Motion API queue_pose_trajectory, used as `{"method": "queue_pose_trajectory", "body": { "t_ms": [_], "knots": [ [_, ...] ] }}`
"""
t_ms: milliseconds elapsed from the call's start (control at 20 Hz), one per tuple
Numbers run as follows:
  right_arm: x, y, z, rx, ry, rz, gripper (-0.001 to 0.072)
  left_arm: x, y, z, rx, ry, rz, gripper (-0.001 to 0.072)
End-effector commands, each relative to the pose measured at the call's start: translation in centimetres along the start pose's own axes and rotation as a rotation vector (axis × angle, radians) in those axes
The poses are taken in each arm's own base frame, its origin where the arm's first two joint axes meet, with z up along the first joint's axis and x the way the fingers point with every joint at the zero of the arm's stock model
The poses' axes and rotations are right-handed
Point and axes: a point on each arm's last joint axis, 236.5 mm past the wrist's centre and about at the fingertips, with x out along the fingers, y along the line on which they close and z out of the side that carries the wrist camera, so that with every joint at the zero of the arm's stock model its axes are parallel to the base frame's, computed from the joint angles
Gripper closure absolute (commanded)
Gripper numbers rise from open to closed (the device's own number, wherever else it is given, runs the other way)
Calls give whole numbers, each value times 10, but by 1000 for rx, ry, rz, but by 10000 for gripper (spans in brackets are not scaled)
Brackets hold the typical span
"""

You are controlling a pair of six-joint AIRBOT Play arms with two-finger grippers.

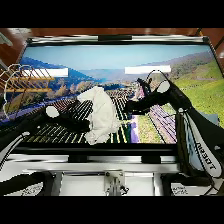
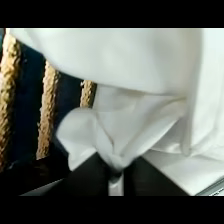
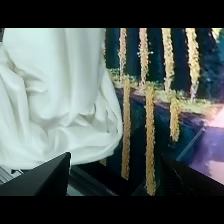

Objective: Fold the shirts.

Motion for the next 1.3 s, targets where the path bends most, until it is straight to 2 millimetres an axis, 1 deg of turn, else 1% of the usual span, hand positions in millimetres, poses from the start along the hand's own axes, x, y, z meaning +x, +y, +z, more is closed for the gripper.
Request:
{"method": "queue_pose_trajectory", "body": {
  "t_ms": [0, 50, 100, 200, 250, 300, 400, 500, 550, 600, 650, 700, 750, 800, 850, 900, 950, 1000, 1050, 1100, 1150, 1200, 1250],
  "knots": [
    [32, 9, 2, -5, 5, 8, 63, 3, 0, 0, 47, 0, -6, 667],
    [38, 11, -5, 7, 36, 23, 62, 3, 0, 0, 53, -1, -6, 668],
    [44, 11, -15, 15, 86, 32, 63, 3, 0, 0, 55, -1, -6, 668],
    [51, 5, -38, 31, 197, 39, 63, 3, 0, 0, 56, -1, -6, 668],
    [54, 4, -46, 47, 235, 45, 63, 3, 0, 0, 70, -1, -6, 668],
    [58, 8, -51, 66, 263, 65, 63, 3, 0, 0, 78, -1, -6, 668],
    [66, 21, -59, 74, 295, 106, 63, 3, -1, 1, 79, -3, -7, 668],
    [75, 32, -66, 39, 313, 108, 63, 1, -2, 2, 83, -9, -8, 668],
    [78, 35, -67, 27, 313, 106, 79, 0, -3, 2, 86, -13, -9, 668],
    [80, 40, -68, 5, 310, 117, 350, -1, -4, 4, 90, -17, -11, 669],
    [80, 43, -67, -13, 301, 122, 654, -4, -7, 7, 103, -27, -12, 669],
    [78, 45, -62, -37, 276, 123, 644, -8, -11, 13, 138, -42, -13, 670],
    [72, 49, -54, -90, 234, 123, 645, -17, -18, 23, 190, -67, -8, 671],
    [62, 53, -42, -147, 186, 110, 645, -32, -26, 35, 245, -100, 11, 671],
    [44, 59, -26, -212, 122, 83, 645, -55, -37, 52, 325, -150, 44, 672],
    [21, 66, -8, -278, 50, 49, 646, -85, -53, 70, 405, -217, 76, 672],
    [-10, 79, 15, -355, -46, 13, 646, -126, -75, 90, 491, -313, 107, 672],
    [-46, 97, 36, -433, -152, -13, 646, -172, -103, 106, 565, -424, 124, 671],
    [-88, 120, 55, -511, -272, -34, 646, -229, -139, 118, 637, -566, 121, 671],
    [-137, 149, 70, -593, -408, -62, 647, -286, -177, 121, 701, -709, 96, 671],
    [-189, 179, 80, -667, -557, -86, 647, -347, -218, 113, 772, -859, 62, 671],
    [-238, 211, 82, -721, -696, -81, 646, -405, -256, 96, 839, -1002, 22, 670],
    [-290, 244, 79, -769, -849, -61, 647, -453, -288, 74, 894, -1125, -34, 671]
  ]
}}
